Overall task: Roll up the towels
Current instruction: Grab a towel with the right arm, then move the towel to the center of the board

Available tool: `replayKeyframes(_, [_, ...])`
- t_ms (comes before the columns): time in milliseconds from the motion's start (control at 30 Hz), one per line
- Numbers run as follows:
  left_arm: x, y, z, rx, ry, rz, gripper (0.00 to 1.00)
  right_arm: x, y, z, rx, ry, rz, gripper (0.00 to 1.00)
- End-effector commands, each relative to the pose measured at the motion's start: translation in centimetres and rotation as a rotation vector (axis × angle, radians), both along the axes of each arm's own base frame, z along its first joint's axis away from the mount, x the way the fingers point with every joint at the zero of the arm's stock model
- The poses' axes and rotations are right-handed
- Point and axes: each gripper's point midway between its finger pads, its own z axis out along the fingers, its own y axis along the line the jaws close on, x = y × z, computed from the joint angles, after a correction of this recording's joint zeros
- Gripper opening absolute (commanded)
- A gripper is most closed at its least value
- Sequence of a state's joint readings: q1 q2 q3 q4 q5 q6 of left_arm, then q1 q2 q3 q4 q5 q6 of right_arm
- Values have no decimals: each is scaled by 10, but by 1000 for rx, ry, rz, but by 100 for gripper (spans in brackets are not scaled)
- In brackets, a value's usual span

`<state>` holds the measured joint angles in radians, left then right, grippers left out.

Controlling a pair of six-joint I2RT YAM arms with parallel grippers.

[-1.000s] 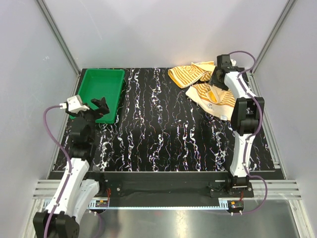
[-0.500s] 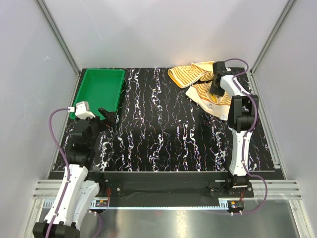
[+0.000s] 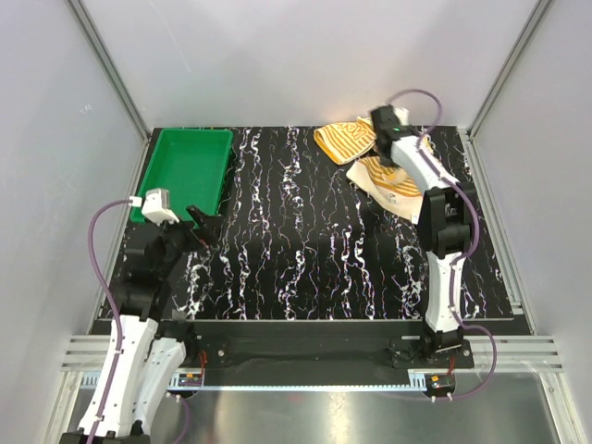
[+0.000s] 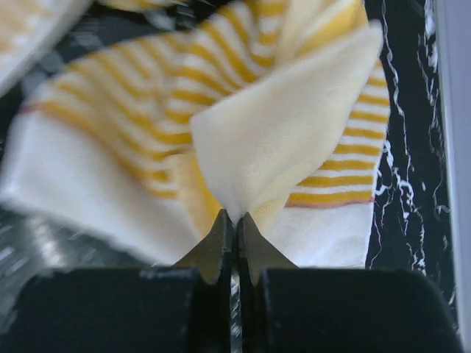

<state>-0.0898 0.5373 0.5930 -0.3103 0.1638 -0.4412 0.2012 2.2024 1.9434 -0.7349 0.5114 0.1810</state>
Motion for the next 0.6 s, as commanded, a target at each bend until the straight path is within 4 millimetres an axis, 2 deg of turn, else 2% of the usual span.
replayKeyframes(0, [-13, -10, 54, 14, -93, -76, 99, -34, 122, 135, -135, -206, 294, 0])
replayKeyframes(33, [-18, -7, 50, 40, -56, -76, 99, -49, 142, 151, -122, -228, 342, 0])
replayKeyframes(67, [-22, -4, 73, 58, -87, -65, 99, -68, 170, 151, -110, -211, 421, 0])
replayKeyframes(100, [-29, -1, 69, 76, -41, -61, 99, -100, 219, 152, -98, -215, 539, 0])
replayKeyframes(133, [-32, 1, 70, 102, -27, -63, 99, -130, 239, 146, -115, -194, 616, 0])
replayKeyframes(167, [-37, 6, 86, 116, -46, -44, 99, -152, 257, 137, -130, -178, 678, 0])
replayKeyframes(200, [-41, 8, 86, 129, -31, -37, 99, -197, 293, 127, -128, -162, 785, 0])
replayKeyframes(233, [-48, 10, 81, 142, 2, -36, 99, -220, 301, 119, -129, -143, 817, 0])
replayKeyframes(267, [-51, 17, 82, 154, 6, -2, 99, -247, 298, 86, -125, -69, 806, 0])
replayKeyframes(333, [-61, 25, 73, 164, 27, 37, 99, -295, 309, 57, -88, 14, 848, 0])
replayKeyframes(367, [-61, 33, 62, 171, 51, 88, 99, -318, 302, 26, -58, 85, 819, 0])
replayKeyframes(433, [-68, 38, 57, 155, 52, 119, 99, -340, 294, 7, -34, 124, 783, 0])
replayKeyframes(467, [-68, 42, 55, 163, 51, 144, 99, -350, 279, -9, -26, 156, 710, 0])
replayKeyframes(500, [-68, 40, 54, 159, 48, 134, 99, -354, 271, -12, -20, 162, 670, 10])
replayKeyframes(533, [-67, 40, 55, 170, 42, 124, 99, -356, 265, -9, 5, 150, 641, 29])
replayKeyframes(567, [-68, 29, 55, 155, 38, 62, 99, -362, 256, -18, 12, 167, 627, 47])
